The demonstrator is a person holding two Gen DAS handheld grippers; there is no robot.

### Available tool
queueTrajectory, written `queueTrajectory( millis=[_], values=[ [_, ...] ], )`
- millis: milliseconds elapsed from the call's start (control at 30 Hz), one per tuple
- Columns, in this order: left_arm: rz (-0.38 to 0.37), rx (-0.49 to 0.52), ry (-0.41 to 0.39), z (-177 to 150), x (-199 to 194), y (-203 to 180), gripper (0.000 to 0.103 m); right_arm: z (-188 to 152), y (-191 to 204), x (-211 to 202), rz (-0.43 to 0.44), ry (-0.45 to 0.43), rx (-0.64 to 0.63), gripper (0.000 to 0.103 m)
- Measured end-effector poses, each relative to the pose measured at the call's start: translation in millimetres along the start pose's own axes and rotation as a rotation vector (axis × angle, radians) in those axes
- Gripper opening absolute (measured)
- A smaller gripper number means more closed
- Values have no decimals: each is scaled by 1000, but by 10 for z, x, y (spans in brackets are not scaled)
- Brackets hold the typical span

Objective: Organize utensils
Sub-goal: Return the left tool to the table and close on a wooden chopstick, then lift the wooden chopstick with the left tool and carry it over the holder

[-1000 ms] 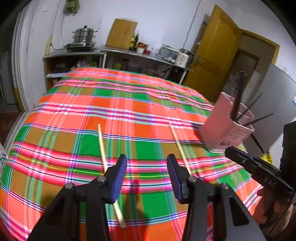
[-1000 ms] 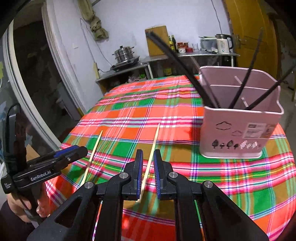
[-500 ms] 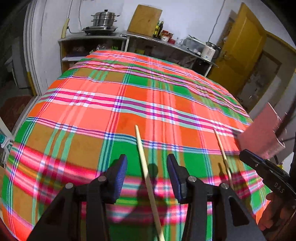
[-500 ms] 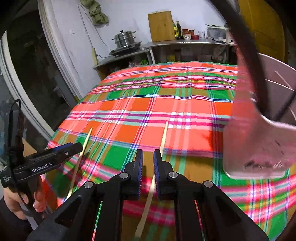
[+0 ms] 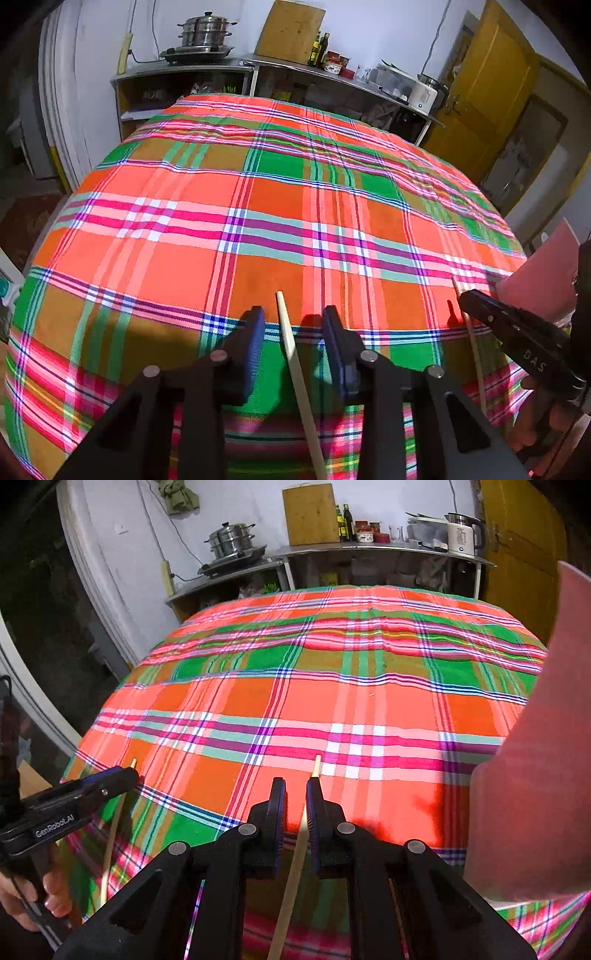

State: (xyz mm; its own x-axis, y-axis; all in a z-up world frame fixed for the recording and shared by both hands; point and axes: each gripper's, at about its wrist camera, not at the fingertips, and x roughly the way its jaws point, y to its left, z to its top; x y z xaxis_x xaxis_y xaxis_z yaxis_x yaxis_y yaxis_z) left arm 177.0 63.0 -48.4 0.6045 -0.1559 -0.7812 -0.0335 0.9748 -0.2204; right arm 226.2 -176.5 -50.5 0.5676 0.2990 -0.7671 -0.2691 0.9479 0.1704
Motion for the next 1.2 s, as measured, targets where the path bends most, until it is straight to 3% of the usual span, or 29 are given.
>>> queueTrajectory(
  millis=[300,767,867,1200],
  values=[
    [46,40,21,10,49,-103,8,64,8,95,-51,13,-5,11],
    [71,92,30,22,67,-203,7,145,59,207,-71,73,-64,11],
    [69,96,26,27,68,-191,7,148,57,212,-67,74,-65,5],
    [7,68,2,79,-78,-211,6,140,190,47,-21,40,-94,4]
  ],
)
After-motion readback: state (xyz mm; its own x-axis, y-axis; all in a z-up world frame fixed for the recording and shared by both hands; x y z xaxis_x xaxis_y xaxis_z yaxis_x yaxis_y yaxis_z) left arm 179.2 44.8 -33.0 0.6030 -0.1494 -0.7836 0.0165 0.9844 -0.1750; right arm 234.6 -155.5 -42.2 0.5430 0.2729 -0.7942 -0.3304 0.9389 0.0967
